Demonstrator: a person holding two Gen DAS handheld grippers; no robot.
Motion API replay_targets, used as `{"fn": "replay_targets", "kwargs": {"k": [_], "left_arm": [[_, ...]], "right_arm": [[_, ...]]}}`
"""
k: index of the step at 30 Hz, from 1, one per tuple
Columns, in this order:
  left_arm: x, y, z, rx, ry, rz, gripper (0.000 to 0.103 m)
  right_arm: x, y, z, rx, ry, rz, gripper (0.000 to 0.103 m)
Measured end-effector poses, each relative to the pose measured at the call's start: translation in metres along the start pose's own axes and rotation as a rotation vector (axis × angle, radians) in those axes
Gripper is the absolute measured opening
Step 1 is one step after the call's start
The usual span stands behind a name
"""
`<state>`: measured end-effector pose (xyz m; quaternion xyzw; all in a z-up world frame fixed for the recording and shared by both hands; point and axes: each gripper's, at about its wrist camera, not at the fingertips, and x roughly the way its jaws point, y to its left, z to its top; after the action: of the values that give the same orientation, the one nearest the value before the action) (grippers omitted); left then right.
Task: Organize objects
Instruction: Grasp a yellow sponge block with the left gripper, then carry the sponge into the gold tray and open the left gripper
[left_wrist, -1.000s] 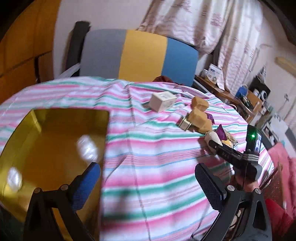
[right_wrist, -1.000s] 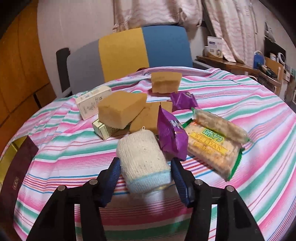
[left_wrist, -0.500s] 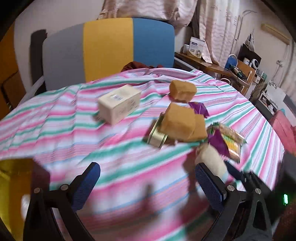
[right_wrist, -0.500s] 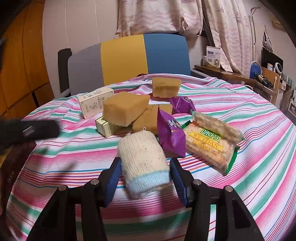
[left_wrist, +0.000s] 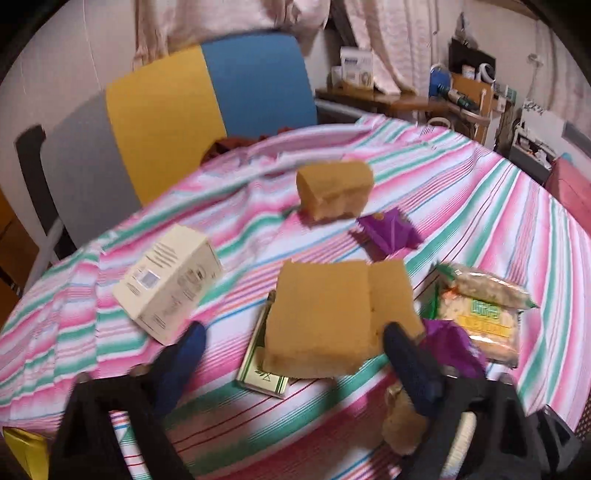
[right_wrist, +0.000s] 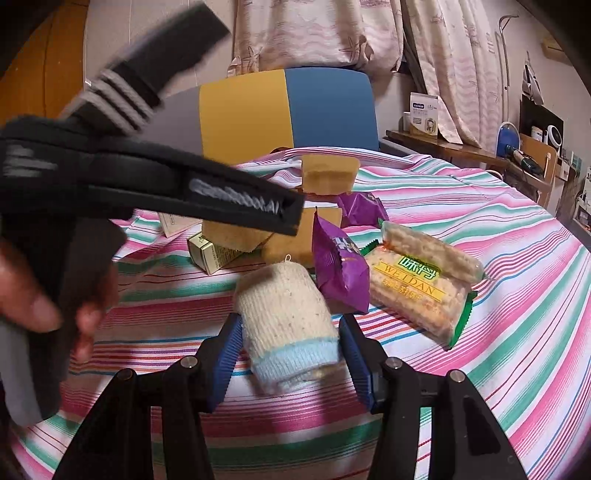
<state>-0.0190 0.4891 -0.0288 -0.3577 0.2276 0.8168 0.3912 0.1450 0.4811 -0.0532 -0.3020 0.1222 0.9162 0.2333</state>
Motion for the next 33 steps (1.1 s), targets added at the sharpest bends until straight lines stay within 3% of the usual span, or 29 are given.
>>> {"fn": "replay_targets", "kwargs": {"k": [1,2,7,13,20,26,33], "left_arm": [[0.005,0.003,0.0,-0.016,0.021,-0.018,0.065],[0.009,0.005,-0.002,-0.029,0.034,-0.035,0.061],[-0.002,0.025,-0.017,-0.127,-0.023,-0.047,0.055],[-0.025,0.052,-0.045,-0.219,-0.085,-0.017,0.054],[-0.051,0.064,-0.11,-0.27,-0.099,0.061,0.054],[-0.066,0.069,-0.155,-0.342,-0.075,0.042,0.054],[-0.091,0.068,-0.183,-0.332,-0.097,0.045,0.054]], "right_arm": [[0.0,0.0,0.0,-0.001,0.001,-0.001,0.054],[0.0,0.0,0.0,-0.001,0.001,-0.001,0.054],[0.001,0.0,0.001,0.002,0.003,0.0,0.055],[0.001,0.001,0.001,-0.004,0.004,-0.007,0.055],[0.001,0.002,0.001,-0.01,0.004,-0.013,0.055],[0.001,0.002,0.001,-0.012,0.003,-0.015,0.054],[-0.004,0.009,0.0,-0.043,-0.017,-0.043,0.054]]}}
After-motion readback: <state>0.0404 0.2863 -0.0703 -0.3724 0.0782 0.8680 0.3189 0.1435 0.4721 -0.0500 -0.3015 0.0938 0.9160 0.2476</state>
